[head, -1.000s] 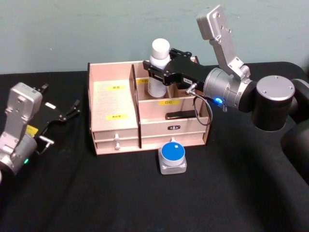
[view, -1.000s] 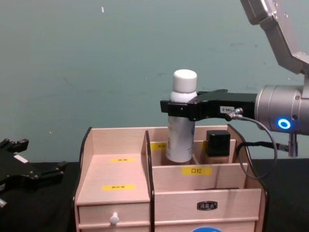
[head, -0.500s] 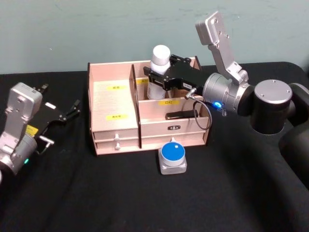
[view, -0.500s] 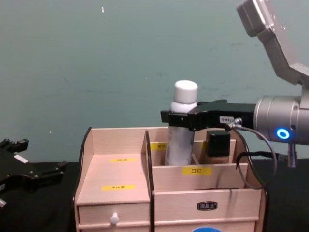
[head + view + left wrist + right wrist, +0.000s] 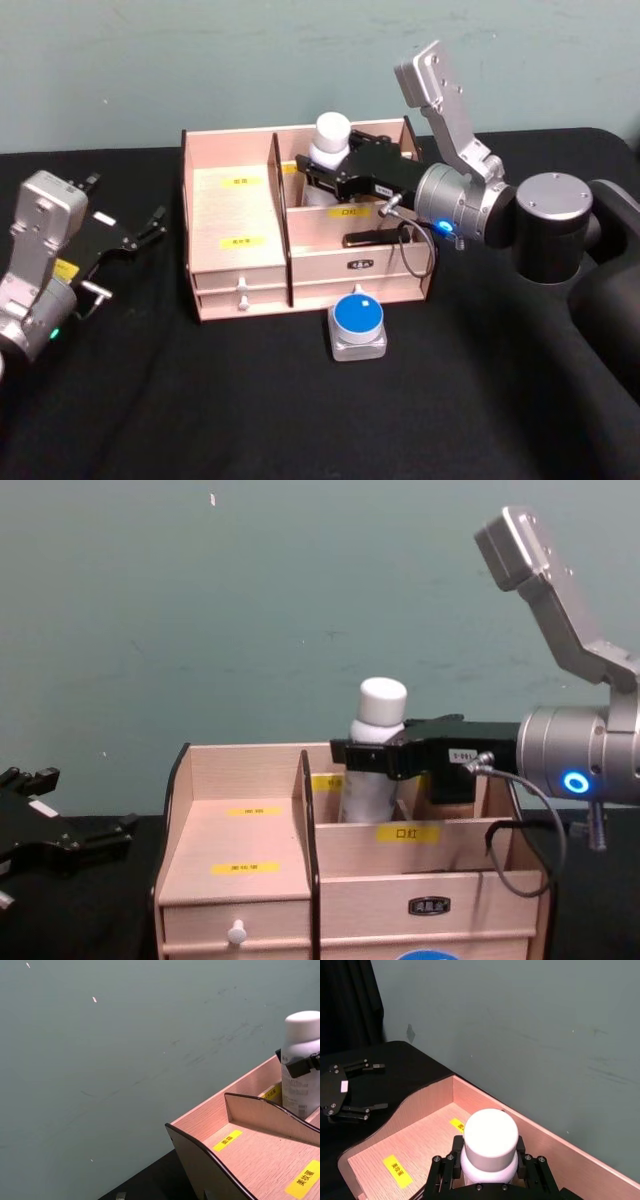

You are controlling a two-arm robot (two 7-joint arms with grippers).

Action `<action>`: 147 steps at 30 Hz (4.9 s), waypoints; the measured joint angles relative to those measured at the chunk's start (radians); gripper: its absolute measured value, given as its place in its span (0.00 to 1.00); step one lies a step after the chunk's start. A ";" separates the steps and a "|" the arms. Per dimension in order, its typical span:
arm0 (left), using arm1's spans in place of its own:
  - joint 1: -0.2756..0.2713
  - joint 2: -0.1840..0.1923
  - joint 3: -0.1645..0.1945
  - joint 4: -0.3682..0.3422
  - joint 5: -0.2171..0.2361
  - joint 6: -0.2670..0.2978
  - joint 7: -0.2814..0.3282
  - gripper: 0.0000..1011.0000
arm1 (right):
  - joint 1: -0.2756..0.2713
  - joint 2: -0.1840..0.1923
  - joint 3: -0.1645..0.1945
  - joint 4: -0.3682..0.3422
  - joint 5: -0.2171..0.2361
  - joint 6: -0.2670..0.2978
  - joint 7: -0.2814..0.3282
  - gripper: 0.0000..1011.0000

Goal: Pick up the facial cleanser and watermelon frost from the table and place them into the tiered storage box.

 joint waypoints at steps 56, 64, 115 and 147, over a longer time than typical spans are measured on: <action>0.000 0.000 0.000 0.000 0.000 0.000 0.000 1.00 | -0.059 0.089 -0.012 -0.206 -0.030 0.145 0.001 0.99; 0.000 0.000 0.000 0.000 0.000 0.000 0.000 1.00 | -0.172 0.206 0.020 -0.457 0.008 0.315 -0.016 0.99; 0.000 0.000 0.000 0.000 0.000 0.000 0.000 1.00 | -0.354 0.284 -0.024 -0.558 -0.003 0.457 -0.068 0.99; 0.000 0.000 0.000 0.000 0.000 0.000 0.000 1.00 | -0.335 0.234 -0.022 -0.504 -0.093 0.447 -0.037 0.99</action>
